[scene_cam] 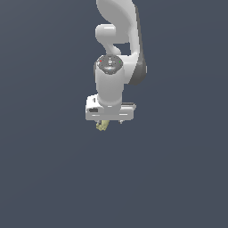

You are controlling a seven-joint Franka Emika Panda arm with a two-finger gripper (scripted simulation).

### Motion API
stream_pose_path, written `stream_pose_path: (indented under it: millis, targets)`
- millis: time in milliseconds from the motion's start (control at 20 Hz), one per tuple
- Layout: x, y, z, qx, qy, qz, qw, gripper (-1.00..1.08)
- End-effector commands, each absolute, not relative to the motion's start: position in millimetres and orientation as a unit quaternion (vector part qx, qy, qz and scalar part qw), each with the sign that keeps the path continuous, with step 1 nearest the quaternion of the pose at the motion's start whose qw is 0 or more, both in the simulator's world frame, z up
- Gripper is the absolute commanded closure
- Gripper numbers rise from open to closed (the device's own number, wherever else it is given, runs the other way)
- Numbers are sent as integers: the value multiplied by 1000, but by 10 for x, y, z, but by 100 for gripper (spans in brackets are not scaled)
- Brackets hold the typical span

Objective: Pick up the object and move it to a goal position.

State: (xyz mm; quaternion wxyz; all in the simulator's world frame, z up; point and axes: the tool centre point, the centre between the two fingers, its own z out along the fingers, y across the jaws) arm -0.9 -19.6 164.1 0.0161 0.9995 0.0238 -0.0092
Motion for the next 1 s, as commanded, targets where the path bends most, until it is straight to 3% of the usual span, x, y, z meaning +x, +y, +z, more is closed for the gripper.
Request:
stream_pose_path:
  millis: [0,450,950]
  targets:
    - [-12,-193,1638,1000,24,-9,16,-92]
    - [-164,-280,1472,1000,-13,-7,11,-92]
    - [-617,-514,1081,994,-113,-3,2,-92]
